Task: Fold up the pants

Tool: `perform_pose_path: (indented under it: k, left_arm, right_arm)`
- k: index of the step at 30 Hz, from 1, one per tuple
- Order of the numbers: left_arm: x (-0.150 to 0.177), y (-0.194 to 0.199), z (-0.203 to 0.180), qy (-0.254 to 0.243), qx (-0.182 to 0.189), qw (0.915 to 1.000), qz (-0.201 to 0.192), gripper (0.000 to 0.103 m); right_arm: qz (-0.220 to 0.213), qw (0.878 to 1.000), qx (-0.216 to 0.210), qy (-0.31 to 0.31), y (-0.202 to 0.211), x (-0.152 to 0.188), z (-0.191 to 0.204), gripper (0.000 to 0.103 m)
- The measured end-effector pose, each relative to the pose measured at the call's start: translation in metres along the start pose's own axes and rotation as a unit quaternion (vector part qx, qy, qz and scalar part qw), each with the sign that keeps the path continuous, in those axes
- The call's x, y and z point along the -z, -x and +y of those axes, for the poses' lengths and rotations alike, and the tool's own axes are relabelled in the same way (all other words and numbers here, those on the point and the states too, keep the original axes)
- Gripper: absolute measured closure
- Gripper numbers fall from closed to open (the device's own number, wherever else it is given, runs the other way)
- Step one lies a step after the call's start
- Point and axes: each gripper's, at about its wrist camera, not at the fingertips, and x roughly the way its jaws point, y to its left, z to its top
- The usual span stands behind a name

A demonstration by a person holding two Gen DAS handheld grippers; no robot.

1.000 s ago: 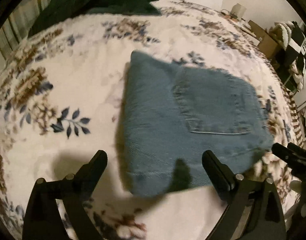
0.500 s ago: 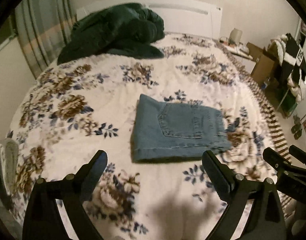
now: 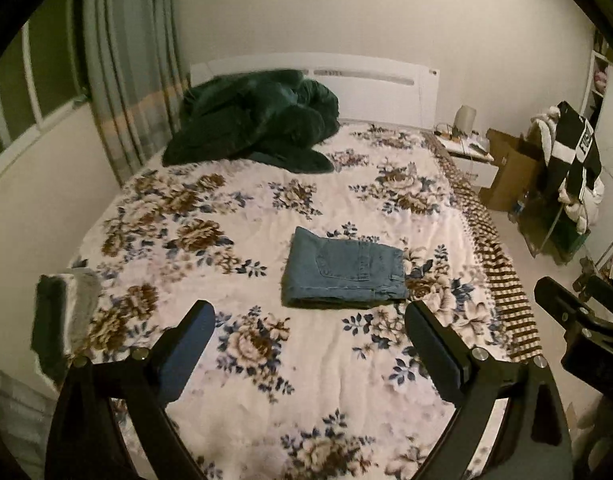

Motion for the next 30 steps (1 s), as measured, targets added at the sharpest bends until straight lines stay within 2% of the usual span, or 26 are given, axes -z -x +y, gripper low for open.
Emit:
perform_pose_path:
  k: [6,12,15,21,30]
  left_arm:
    - [0.002,0.082,0.0,0.015,-0.003,0.9996,-0.023,0.006]
    - [0.011,0.132,0.003,0.01,-0.006,0.9991,-0.04,0.006]
    - [0.017,0.148,0.007,0.006,-0.006,0.999,-0.044,0.0]
    - [0.021,0.164,0.011,0.003,-0.007,0.9981,-0.061,0.0]
    - [0.028,0.174,0.008,-0.002,-0.016,0.9979,-0.062,0.0]
  right_arm:
    - [-0.017,1.0,-0.01,0.013,0.105,0.001,-0.002,0.0]
    - [-0.028,0.999,-0.012,0.024,0.184,0.01,0.005,0.0]
    - [-0.036,0.999,-0.013,0.024,0.213,0.015,0.01,0.0]
    - [-0.049,0.998,-0.009,0.025,0.248,0.021,0.018,0.0]
    - [-0.049,0.999,-0.007,0.022,0.254,0.019,0.015,0.0]
